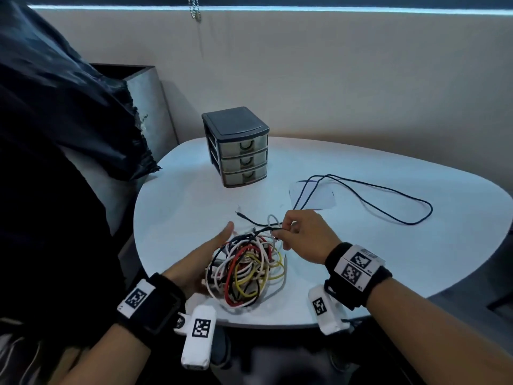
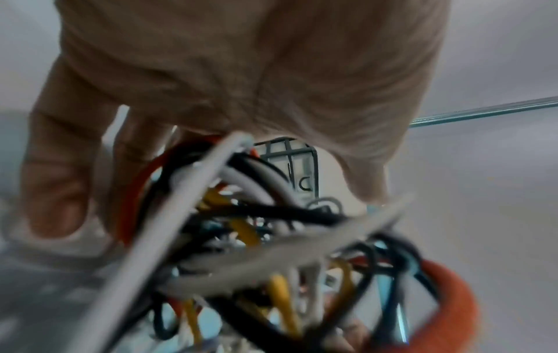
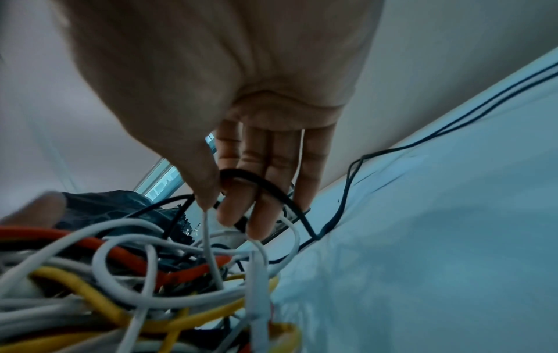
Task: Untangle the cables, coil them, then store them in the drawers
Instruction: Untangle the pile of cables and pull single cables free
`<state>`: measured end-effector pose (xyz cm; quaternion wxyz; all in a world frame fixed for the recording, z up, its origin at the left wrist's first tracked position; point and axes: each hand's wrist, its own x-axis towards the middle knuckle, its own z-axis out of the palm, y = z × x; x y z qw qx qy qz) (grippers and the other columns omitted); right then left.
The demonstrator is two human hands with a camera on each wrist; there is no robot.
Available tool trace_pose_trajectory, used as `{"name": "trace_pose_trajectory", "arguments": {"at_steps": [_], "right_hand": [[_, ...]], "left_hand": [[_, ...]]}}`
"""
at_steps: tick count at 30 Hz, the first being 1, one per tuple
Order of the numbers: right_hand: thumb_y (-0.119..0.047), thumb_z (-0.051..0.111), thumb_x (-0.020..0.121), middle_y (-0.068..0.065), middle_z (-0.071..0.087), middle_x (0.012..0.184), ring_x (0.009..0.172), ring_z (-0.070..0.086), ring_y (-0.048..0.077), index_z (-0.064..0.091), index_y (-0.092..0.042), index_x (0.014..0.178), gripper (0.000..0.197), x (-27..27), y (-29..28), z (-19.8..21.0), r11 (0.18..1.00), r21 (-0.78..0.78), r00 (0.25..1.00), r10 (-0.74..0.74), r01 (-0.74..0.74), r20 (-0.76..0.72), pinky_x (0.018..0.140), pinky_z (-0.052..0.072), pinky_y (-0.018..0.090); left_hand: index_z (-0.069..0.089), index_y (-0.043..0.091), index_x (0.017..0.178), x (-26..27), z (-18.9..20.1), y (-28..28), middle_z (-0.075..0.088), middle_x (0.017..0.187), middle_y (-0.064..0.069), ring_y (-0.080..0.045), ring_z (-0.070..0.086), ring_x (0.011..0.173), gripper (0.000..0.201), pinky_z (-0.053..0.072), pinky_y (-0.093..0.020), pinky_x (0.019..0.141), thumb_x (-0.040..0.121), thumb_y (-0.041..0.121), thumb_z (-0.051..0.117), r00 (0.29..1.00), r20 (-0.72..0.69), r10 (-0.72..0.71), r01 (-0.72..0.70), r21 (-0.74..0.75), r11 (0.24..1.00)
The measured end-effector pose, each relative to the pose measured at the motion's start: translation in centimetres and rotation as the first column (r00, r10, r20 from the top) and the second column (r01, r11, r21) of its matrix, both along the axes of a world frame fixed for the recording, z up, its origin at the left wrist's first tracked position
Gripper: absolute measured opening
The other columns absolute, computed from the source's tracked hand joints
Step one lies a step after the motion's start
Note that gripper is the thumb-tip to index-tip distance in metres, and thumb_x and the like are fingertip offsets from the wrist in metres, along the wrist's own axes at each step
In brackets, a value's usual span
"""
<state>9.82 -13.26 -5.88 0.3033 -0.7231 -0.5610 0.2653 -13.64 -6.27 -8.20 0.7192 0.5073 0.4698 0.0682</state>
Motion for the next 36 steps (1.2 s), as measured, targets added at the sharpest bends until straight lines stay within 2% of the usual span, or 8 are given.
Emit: {"name": "trace_pose_trajectory", "arguments": {"at_steps": [4, 9, 14, 18, 23, 29, 33, 36], "right_hand": [[-0.024, 0.072, 0.087, 0.002, 0.071, 0.060, 0.056, 0.067, 0.010, 0.058, -0.011, 0.070, 0.025, -0.6, -0.4, 0.2, 1.000, -0.011, 0.998, 0.010, -0.010, -0.062, 0.060, 0.046, 0.024], [-0.020, 0.074, 0.087, 0.006, 0.071, 0.062, 0.058, 0.068, 0.015, 0.065, -0.006, 0.072, 0.023, 0.4, -0.9, 2.4, 0.998, 0.061, 0.986, 0.025, -0.015, -0.166, 0.062, 0.056, 0.029], [-0.006, 0.066, 0.091, 0.010, 0.074, 0.077, 0.064, 0.067, 0.005, 0.073, -0.005, 0.083, 0.010, 1.8, -1.7, 3.4, 0.998, 0.052, 0.971, 0.051, -0.040, -0.232, 0.063, 0.048, 0.010], [-0.008, 0.065, 0.092, 0.006, 0.074, 0.074, 0.062, 0.065, 0.001, 0.075, -0.005, 0.080, 0.015, 2.0, -2.1, 2.4, 0.998, 0.066, 0.988, 0.015, -0.005, -0.155, 0.061, 0.045, 0.007], [-0.009, 0.065, 0.089, 0.000, 0.073, 0.069, 0.065, 0.070, 0.009, 0.077, -0.009, 0.078, 0.017, 0.9, -1.6, 1.0, 0.996, 0.080, 0.995, 0.046, -0.040, -0.084, 0.071, 0.060, 0.031], [-0.008, 0.074, 0.084, 0.006, 0.072, 0.066, 0.060, 0.071, 0.014, 0.069, -0.005, 0.077, 0.009, 1.3, -2.0, 1.1, 0.983, 0.100, 0.962, -0.125, 0.153, -0.241, 0.062, 0.058, 0.029], [-0.011, 0.070, 0.082, -0.005, 0.068, 0.065, 0.060, 0.064, 0.006, 0.065, -0.017, 0.074, 0.011, 1.7, -2.4, 1.2, 0.994, 0.059, 0.994, -0.087, 0.092, -0.072, 0.060, 0.048, 0.024], [-0.026, 0.068, 0.083, -0.012, 0.066, 0.075, 0.075, 0.063, 0.005, 0.064, -0.025, 0.076, 0.008, 1.3, -2.9, 1.8, 0.953, 0.281, 0.974, -0.161, 0.112, 0.157, 0.068, 0.049, 0.025]], "left_hand": [[0.061, 0.009, 0.122, 1.4, 0.8, -0.9, 0.075, 0.105, -0.013, -0.031, 0.073, 0.095, 0.082, 0.058, -0.045, 0.088, 0.051, 0.033, 0.093, 0.996, 0.061, 0.065, -0.075, 0.186, 0.980], [0.062, 0.009, 0.118, 2.5, 1.4, -0.7, 0.076, 0.098, -0.009, -0.025, 0.074, 0.085, 0.080, 0.061, -0.036, 0.072, 0.043, 0.006, 0.090, 0.973, 0.096, 0.211, -0.232, 0.385, 0.893], [0.055, 0.024, 0.118, 3.6, 2.1, 0.0, 0.066, 0.111, 0.004, -0.015, 0.068, 0.101, 0.078, 0.056, -0.035, 0.088, 0.053, 0.015, 0.098, 0.944, 0.183, 0.276, -0.331, 0.556, 0.763], [0.056, 0.030, 0.112, 4.3, 1.4, -0.3, 0.064, 0.118, 0.006, -0.012, 0.066, 0.105, 0.075, 0.054, -0.036, 0.095, 0.051, 0.021, 0.098, 0.958, 0.173, 0.228, -0.286, 0.630, 0.722], [0.054, 0.030, 0.120, 5.6, 1.3, -1.5, 0.066, 0.111, 0.016, 0.002, 0.064, 0.100, 0.077, 0.051, -0.019, 0.089, 0.056, 0.020, 0.096, 0.985, 0.123, 0.124, -0.174, 0.752, 0.636], [0.052, 0.024, 0.130, 6.1, 0.8, -1.6, 0.059, 0.121, 0.006, -0.007, 0.057, 0.106, 0.069, 0.036, 0.000, 0.085, 0.068, 0.018, 0.083, 0.995, -0.038, 0.089, -0.008, 0.882, 0.471], [0.035, 0.034, 0.128, 6.8, 0.4, -2.4, 0.060, 0.120, 0.001, -0.017, 0.059, 0.108, 0.075, 0.051, -0.031, 0.091, 0.070, 0.018, 0.079, 0.994, -0.106, 0.011, 0.092, 0.905, 0.414], [0.027, 0.036, 0.118, 7.6, 0.4, -2.8, 0.059, 0.117, -0.001, -0.020, 0.059, 0.101, 0.074, 0.053, -0.039, 0.083, 0.068, 0.015, 0.078, 0.985, -0.172, -0.013, 0.166, 0.929, 0.331]]}}
